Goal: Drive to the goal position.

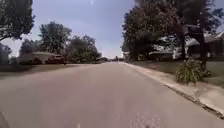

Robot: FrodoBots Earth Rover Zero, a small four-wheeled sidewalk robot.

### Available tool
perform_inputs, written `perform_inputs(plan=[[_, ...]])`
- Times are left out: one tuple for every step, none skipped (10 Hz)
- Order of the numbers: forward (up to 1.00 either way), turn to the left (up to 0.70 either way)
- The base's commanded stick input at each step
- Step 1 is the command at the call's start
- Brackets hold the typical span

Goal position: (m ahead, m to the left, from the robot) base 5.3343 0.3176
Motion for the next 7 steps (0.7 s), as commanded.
perform_inputs(plan=[[0.7,0.0],[0.7,0.0],[0.7,0.0],[0.7,0.0],[0.7,0.0],[0.7,0.0],[0.7,0.0]])
